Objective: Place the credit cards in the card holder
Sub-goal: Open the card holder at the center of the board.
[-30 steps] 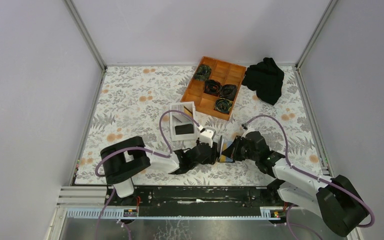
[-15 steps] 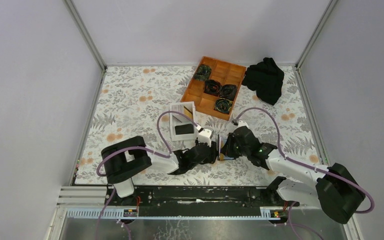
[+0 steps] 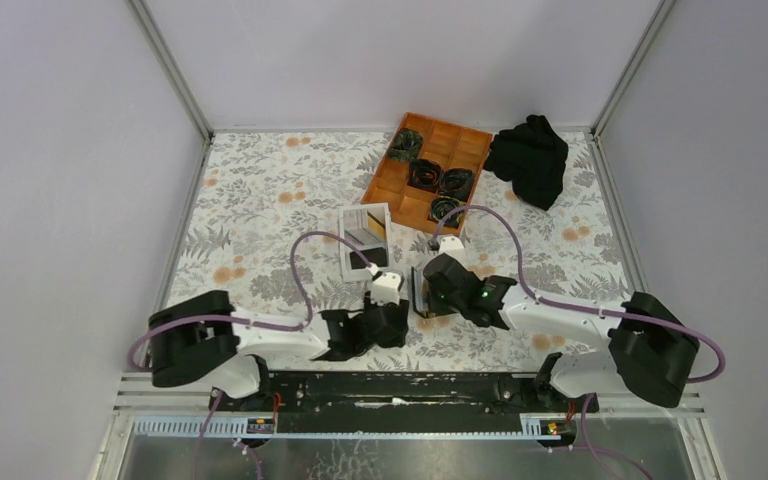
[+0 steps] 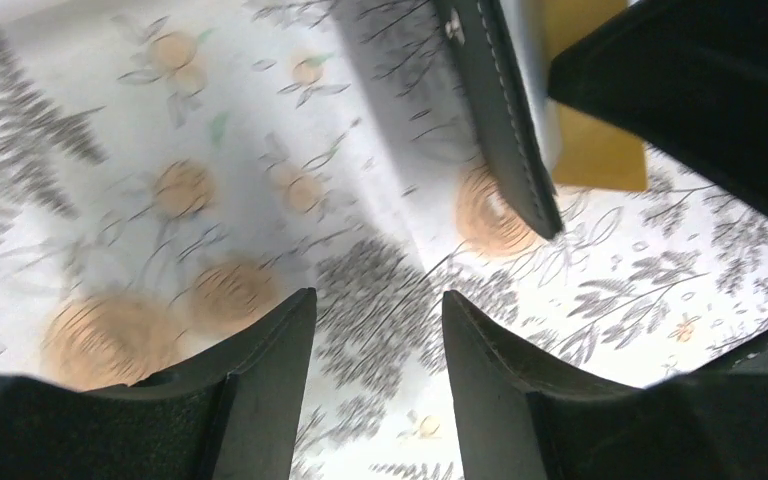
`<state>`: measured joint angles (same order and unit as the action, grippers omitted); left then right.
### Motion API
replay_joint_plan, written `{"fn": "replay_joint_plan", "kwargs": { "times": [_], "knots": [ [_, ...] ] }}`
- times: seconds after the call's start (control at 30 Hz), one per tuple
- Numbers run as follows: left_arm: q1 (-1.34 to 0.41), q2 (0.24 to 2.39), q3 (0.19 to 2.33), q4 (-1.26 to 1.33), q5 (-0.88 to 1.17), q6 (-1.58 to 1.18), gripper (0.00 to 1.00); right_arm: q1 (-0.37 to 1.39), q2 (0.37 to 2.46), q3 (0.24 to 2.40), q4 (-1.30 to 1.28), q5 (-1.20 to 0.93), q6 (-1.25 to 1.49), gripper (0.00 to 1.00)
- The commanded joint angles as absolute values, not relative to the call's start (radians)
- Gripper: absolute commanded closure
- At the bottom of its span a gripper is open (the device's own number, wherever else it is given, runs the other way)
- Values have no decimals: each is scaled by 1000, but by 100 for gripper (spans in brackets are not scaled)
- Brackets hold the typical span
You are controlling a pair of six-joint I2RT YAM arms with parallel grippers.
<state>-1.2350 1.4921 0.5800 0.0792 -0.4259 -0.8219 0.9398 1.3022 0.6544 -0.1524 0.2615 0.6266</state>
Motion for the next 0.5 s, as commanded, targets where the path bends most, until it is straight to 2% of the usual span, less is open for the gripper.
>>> {"fn": "replay_joint_plan", "kwargs": {
  "times": [0.0,0.27,0.47],
  "knots": [
    [-1270,1365,570,-189,-538,-918,42,983,1342,712,-187,375,615,100],
    [-1316,1125,598,-302,-648,-970,41,1043,1415,777,-235,459,609,100],
    [-1321,1192,667,-299,-690,-943,41,1062,1447,804,-246,471,604,100]
  ]
}}
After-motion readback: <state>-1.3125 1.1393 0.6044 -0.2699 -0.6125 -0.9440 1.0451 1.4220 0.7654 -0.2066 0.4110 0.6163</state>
